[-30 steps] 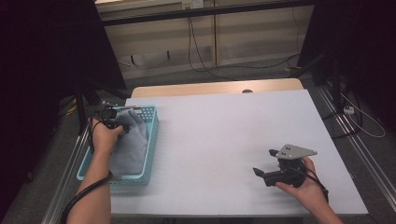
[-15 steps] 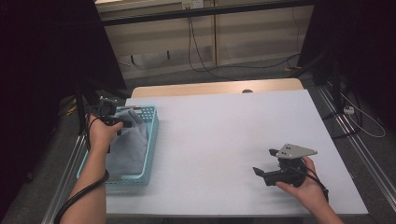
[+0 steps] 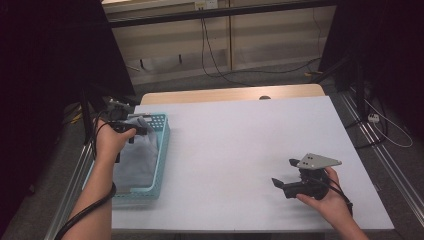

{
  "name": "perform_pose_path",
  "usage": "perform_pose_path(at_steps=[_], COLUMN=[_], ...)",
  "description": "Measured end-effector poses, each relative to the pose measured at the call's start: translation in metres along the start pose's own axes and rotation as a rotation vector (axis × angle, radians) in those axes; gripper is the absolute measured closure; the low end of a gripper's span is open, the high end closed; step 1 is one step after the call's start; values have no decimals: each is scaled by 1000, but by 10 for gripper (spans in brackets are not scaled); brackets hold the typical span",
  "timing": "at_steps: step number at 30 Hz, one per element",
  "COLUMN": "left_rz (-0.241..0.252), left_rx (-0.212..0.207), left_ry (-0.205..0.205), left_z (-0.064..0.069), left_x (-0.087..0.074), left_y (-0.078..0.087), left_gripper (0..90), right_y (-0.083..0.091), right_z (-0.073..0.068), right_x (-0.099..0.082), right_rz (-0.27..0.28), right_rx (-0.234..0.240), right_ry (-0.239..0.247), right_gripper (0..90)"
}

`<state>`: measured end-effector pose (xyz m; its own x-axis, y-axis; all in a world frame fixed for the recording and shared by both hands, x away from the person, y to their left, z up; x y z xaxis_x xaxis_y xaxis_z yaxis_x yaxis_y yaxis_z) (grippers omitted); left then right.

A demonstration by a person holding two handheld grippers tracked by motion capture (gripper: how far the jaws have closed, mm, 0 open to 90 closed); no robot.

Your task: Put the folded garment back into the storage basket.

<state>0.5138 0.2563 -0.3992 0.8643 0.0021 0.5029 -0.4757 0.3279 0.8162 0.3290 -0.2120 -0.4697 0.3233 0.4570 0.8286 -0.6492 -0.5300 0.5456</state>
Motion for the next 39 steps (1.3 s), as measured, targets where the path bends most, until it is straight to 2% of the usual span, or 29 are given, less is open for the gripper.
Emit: perform_pose_path(at_steps=[4, 11, 16, 20, 31, 39], left_rz=[-4, -15, -14, -20, -35, -50], left_rx=[-11, -23, -50, -54, -96, -129], left_ry=[-5, -38, -52, -72, -126, -145], left_z=[8, 20, 30, 38, 62, 77], left_x=[0, -2, -1, 0, -3, -6], left_y=[2, 5, 9, 11, 10, 8], left_gripper=[599, 518, 467, 456, 414, 390], right_y=[0, 0, -1, 1, 2, 3], right_z=[0, 0, 0, 0, 1, 1], right_x=[-1, 0, 0, 0, 0, 0], right_rz=[-1, 0, 1, 2, 4, 4], right_rx=[0, 3, 7, 4, 3, 3], right_ry=[0, 1, 5, 3, 3, 3], right_gripper=[103, 103, 103, 103, 103, 103])
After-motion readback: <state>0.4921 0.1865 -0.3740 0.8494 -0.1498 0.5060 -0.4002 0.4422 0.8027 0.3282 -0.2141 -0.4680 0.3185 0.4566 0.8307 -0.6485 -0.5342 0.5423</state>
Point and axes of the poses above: each handheld gripper's, and its own axes: y roughly backward along the jaws, x roughly out of its top, z roughly to its right, the point moved 6 cm from there along -y, roughly forward along the jaws, and after that the axes turned 12 degrees about y, right-handed, at the moved point
